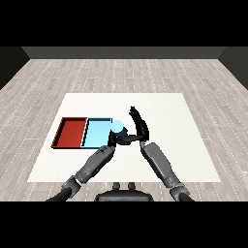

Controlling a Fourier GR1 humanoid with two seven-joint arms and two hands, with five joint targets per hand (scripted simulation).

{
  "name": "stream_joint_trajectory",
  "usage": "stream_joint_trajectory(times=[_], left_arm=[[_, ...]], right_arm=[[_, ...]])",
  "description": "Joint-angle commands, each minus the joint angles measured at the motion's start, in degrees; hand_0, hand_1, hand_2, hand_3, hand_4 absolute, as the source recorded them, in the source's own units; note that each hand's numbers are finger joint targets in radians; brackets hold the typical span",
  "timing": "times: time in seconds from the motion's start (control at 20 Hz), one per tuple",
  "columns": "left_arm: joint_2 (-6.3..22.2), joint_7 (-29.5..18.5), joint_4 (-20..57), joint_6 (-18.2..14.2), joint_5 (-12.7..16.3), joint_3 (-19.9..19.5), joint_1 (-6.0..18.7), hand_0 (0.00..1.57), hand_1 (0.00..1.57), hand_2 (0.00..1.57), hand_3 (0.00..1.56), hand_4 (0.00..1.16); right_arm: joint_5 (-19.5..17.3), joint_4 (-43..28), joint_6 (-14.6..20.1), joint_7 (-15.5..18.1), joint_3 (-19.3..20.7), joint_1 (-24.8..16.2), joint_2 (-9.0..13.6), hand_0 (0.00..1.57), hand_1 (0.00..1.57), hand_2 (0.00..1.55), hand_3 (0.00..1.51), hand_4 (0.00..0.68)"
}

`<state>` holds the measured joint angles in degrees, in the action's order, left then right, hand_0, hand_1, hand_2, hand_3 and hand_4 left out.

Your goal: Pick the blue can and put it in the blue box

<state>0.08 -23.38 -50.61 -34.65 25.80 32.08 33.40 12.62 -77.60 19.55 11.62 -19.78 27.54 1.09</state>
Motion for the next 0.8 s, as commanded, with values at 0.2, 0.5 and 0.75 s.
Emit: stream_joint_trajectory(times=[0.2,0.5,0.75], left_arm=[[1.40,-2.24,-0.64,-1.80,-1.65,-3.16,-2.86,1.57,1.57,1.57,1.48,1.14],[8.60,3.29,-4.09,-2.31,-1.92,-7.34,-0.40,1.57,1.57,1.57,1.48,1.15],[12.81,9.42,-2.16,-0.13,-3.92,-9.81,1.89,1.57,1.57,1.56,1.47,1.13]], right_arm=[[6.44,-12.09,-8.25,2.33,8.43,-7.81,6.99,0.00,0.00,0.00,0.00,0.000],[12.94,-22.72,-8.38,0.42,15.60,-16.12,9.01,0.00,0.00,0.00,0.00,0.000],[14.57,-19.81,-12.09,2.39,19.20,-16.38,9.70,0.00,0.00,0.00,0.00,0.000]])
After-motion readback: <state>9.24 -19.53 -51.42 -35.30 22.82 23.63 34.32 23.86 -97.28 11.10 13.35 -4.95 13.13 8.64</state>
